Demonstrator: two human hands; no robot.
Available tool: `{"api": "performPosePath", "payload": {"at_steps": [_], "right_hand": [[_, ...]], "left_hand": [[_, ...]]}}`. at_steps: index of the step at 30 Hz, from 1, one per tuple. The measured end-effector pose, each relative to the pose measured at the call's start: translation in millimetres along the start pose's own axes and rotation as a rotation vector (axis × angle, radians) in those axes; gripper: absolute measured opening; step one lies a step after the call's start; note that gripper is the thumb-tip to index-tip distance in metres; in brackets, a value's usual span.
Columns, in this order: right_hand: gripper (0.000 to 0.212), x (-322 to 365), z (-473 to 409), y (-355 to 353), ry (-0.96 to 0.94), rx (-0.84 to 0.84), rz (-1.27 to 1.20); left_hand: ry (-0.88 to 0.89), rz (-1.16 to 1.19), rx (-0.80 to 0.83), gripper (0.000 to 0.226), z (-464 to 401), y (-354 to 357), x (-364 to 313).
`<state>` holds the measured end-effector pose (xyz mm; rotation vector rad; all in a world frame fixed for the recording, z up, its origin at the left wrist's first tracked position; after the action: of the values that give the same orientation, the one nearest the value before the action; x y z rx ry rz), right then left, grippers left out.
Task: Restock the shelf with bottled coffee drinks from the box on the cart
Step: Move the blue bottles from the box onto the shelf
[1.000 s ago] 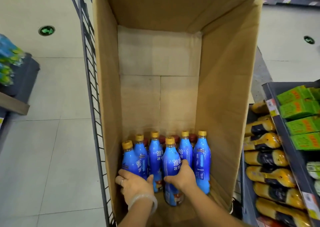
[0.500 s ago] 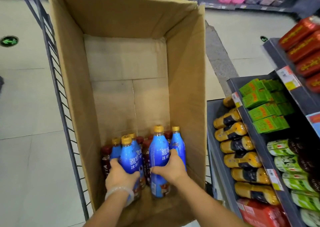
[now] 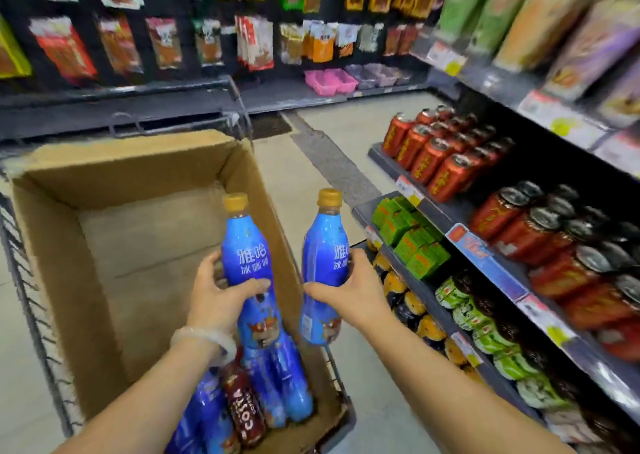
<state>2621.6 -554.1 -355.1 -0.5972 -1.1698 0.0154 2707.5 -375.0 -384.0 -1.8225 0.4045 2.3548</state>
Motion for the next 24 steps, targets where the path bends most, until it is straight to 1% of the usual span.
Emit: {"api": "performPosePath", "payload": {"at_steps": [2,3,7,10,12,15,17,19,21,22,24], "right_hand": [[0.056,19,11,-46,-0.074,-0.079,-0.05],[0.056,26,17,-68,-0.104,-0.107,-0.068],[0.055,39,53,-164,-0.178,-0.238,-0.143],[0.054,39,89,-237,-0.192,-0.346,-0.113],[0.055,35,115,-285,-0.187,-0.42,-0.107],[0.063,29,151,-350,-0.182,-0.518,-0.087],[0.056,23,175,-391,-0.178,-0.579,-0.1],[0.052,14,197,-427,-0.169,-0.645,-0.135],[0.052,3,213,-459,-0.148,-0.71,-0.167],[0.052,-3,221,-474,-0.135,-0.741,-0.182],[0.05,-14,232,-501,-0.117,-0.786,-0.213]], "left_hand": [[0.07,0.052,0.077,0.07,6,40,-33],[0.107,0.059,0.122,0.07,12,61,-49],[0.2,0.067,0.292,0.062,39,148,-101],[0.259,0.065,0.422,0.062,64,219,-127],[0.291,0.077,0.495,0.058,83,267,-141],[0.282,0.133,0.577,0.051,105,336,-156],[0.276,0.176,0.626,0.059,117,378,-163],[0.284,0.2,0.668,0.057,131,417,-170],[0.284,0.21,0.721,0.053,144,452,-173],[0.281,0.201,0.746,0.054,151,468,-174],[0.27,0.168,0.793,0.067,161,497,-176]]}}
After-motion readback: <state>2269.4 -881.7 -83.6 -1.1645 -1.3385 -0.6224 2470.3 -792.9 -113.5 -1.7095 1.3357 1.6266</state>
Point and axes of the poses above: each hand's wrist, its own z-axis away from the middle knuckle, its own y-axis out of the palm, x = y × z, the point moved 5 cm from there along -z, towards the middle knuckle, and after that the axes turned 8 degrees about x, right-handed, at the moved point
